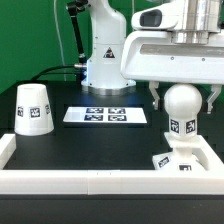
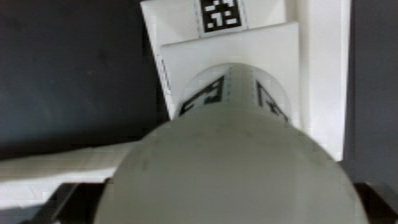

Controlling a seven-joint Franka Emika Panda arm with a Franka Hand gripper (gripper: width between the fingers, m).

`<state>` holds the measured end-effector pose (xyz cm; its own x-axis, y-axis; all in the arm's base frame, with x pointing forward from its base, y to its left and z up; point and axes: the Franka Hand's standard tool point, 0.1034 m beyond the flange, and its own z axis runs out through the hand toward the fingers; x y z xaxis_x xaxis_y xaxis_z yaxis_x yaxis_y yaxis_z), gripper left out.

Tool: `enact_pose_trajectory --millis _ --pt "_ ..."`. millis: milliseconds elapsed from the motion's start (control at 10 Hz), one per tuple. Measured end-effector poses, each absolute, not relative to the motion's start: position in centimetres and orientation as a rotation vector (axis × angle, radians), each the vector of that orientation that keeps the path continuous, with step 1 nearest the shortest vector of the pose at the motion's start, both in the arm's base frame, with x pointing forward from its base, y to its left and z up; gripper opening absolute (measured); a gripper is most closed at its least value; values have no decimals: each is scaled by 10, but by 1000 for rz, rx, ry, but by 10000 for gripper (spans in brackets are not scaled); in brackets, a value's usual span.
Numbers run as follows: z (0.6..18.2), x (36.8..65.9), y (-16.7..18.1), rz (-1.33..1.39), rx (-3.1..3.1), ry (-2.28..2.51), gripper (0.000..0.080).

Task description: Assemble lamp

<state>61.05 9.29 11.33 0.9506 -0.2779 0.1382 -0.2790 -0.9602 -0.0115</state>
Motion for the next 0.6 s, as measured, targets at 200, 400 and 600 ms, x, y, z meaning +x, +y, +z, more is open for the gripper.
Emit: enact_pose_trajectory --millis 200,400,600 --pt "113 611 92 213 3086 -574 578" --pt "113 610 92 200 3064 -774 578" --pt "112 603 96 148 2939 -1239 578"
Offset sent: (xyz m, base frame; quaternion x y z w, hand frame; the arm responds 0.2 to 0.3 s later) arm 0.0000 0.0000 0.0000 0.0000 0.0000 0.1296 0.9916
